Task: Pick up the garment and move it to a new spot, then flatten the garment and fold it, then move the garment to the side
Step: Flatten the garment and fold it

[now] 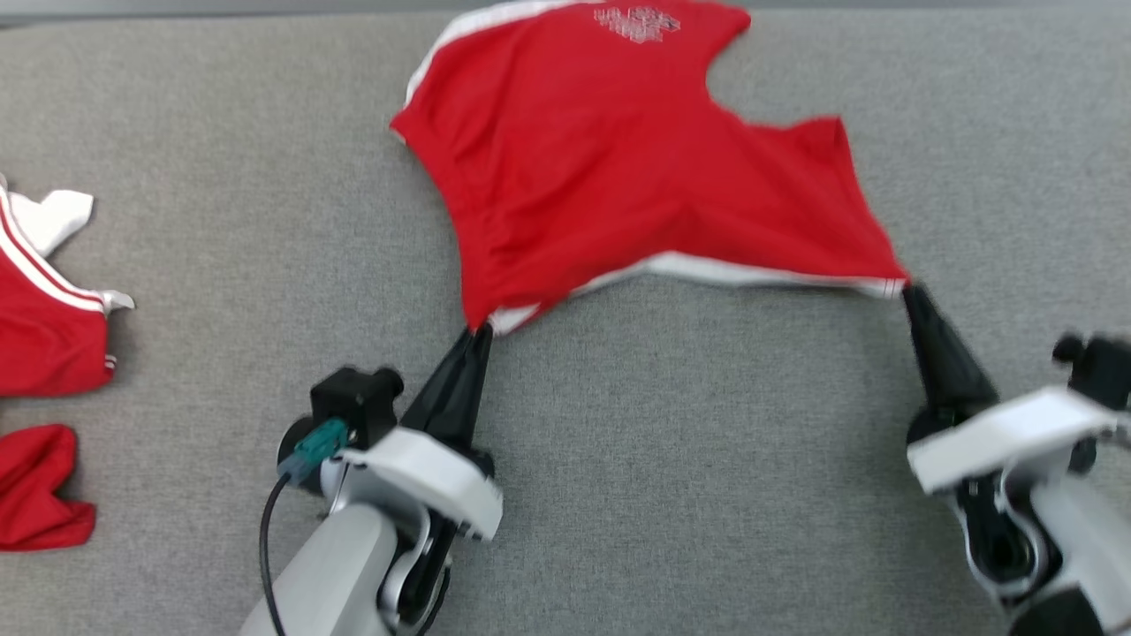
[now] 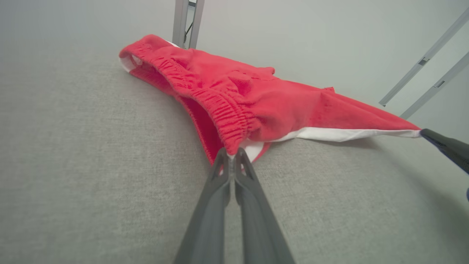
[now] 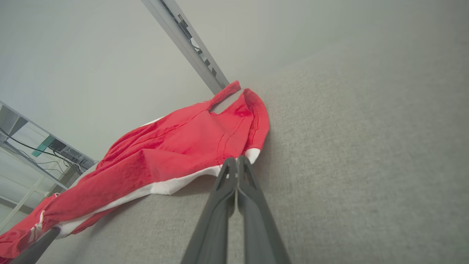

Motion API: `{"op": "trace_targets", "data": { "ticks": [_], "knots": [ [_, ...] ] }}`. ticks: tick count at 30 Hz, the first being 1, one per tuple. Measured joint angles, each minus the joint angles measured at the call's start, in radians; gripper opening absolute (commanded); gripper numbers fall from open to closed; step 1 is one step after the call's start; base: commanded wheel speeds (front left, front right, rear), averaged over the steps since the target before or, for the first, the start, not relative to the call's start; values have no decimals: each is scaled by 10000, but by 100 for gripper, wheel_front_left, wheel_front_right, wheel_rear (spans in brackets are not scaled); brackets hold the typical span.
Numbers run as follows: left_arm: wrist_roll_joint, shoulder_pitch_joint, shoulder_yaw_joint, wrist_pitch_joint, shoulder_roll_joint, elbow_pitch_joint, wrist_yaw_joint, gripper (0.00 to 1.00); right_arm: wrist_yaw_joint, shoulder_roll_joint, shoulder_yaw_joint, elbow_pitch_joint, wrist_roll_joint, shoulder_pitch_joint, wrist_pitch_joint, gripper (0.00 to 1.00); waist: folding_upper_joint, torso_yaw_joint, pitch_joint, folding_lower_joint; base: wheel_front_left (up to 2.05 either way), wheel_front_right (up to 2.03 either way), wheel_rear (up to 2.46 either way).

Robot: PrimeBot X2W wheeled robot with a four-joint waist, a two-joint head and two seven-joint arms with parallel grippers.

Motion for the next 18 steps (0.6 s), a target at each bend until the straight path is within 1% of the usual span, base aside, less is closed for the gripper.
{"op": "trace_targets", "data": {
  "ticks": [3, 7, 11, 13, 18],
  "knots": [
    [-115, 825, -25, 479, 487, -888, 184, 0, 0, 102, -395, -717, -100, 1262, -2, 0, 0, -14, -380, 0, 0, 0, 0],
    [-169, 1932, -56, 1283, 1206, -2341, 631, 0, 0, 226, -978, -1490, -100, 2830, -2, 0, 0, 8, -799, 0, 0, 0, 0],
    [-188, 2998, 13, 2011, 1850, -3917, 1283, 0, 0, 336, -1407, -2391, -360, 4019, 0, 0, 0, 52, -1016, 0, 0, 0, 0],
    [-207, 3480, 44, 2403, 2148, -4633, 1569, 0, 0, 451, -1574, -2759, -546, 4574, 194, 0, 0, 44, -1068, 0, 0, 0, 0],
    [-456, 4649, 186, 3070, 2566, -6142, 2261, 0, 0, 686, -2272, -3641, -1177, 5759, 949, 0, 0, -21, -1165, 0, 0, 0, 0]
  ]
}}
